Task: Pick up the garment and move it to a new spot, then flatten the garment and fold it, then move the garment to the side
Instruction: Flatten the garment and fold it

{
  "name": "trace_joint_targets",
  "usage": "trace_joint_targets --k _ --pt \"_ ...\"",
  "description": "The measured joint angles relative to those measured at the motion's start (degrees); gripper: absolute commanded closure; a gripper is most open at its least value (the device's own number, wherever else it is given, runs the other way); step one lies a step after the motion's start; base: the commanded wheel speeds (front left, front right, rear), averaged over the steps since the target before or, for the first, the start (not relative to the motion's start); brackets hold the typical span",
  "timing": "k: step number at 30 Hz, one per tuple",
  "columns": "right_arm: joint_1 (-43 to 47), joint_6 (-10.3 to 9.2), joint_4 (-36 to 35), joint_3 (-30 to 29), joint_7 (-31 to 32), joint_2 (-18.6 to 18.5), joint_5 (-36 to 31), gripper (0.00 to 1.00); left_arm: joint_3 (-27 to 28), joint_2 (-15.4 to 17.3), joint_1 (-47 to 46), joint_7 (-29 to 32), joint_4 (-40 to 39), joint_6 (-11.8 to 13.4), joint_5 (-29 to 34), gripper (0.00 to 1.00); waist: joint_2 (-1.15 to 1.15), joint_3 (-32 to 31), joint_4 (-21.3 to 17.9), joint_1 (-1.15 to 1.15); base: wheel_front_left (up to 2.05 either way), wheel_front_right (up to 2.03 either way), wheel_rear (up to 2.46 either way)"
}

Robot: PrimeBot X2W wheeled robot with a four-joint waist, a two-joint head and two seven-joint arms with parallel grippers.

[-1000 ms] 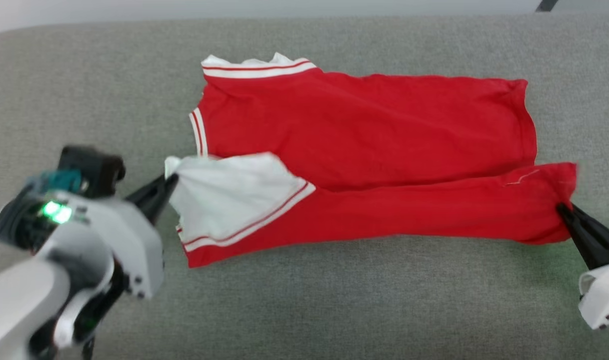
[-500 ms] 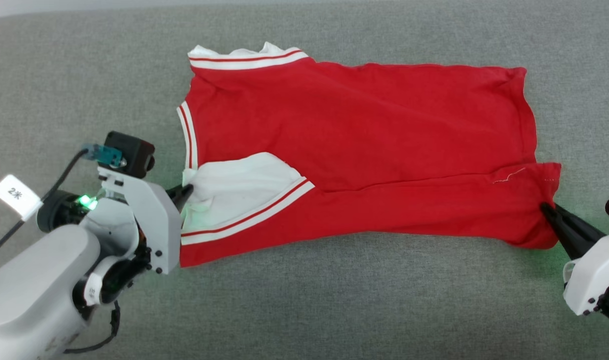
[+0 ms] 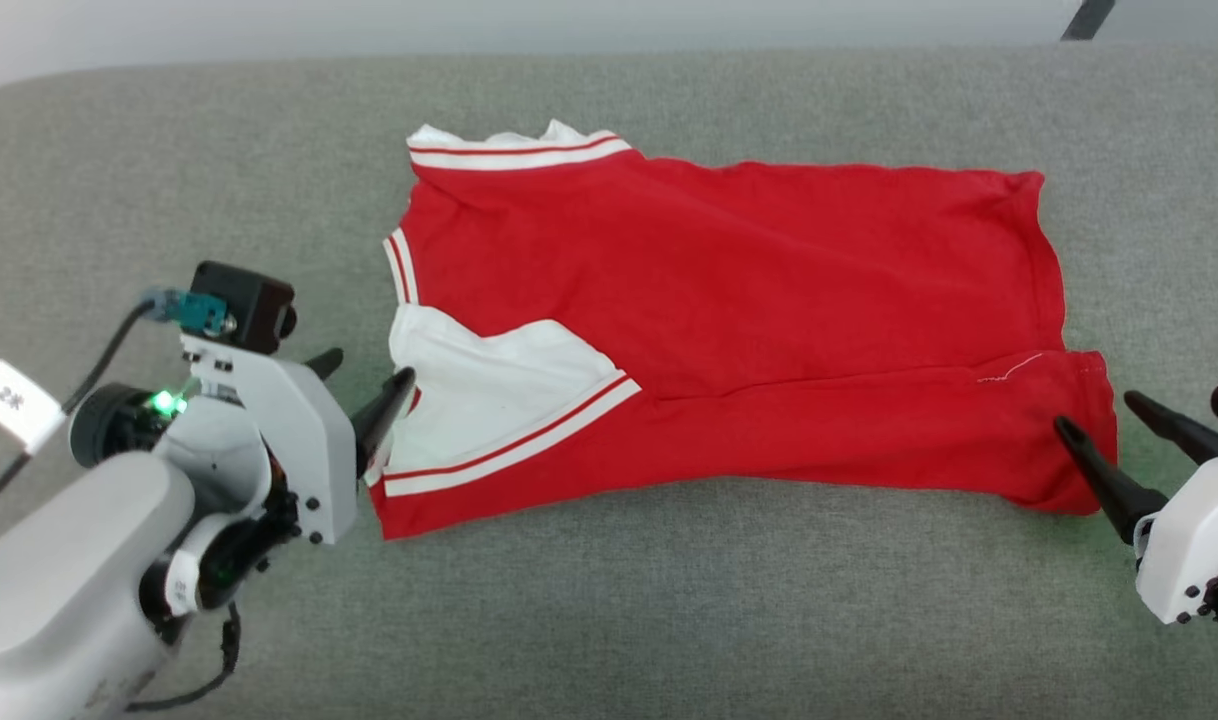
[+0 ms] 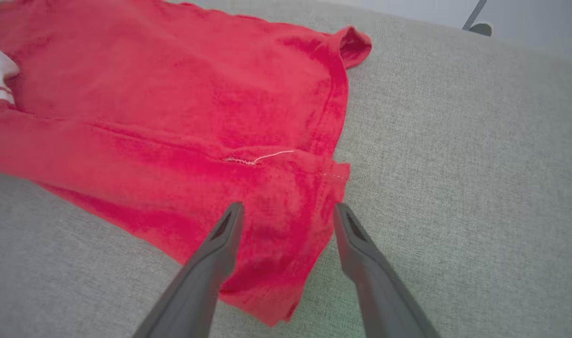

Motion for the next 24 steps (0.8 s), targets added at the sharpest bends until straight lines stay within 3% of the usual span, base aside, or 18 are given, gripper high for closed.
trace_joint_targets --k 12,24 --pt "3.5 0.0 -5.6 -3.4 -6.2 0.6 -3.5 0.0 2.1 1.8 6.7 -9.0 -7.1 4.5 1.0 0.0 0.0 -4.7 1.1 0.0 0.0 0.0 0.0" --pt "11.4 0.0 -14.7 -10.4 -13.3 6.8 -9.7 0.0 4.5 6.3 15.1 -13.6 -15.7 10.1 -0.9 0.0 0.0 -7.1 0.2 0.0 0.0 0.0 0.0"
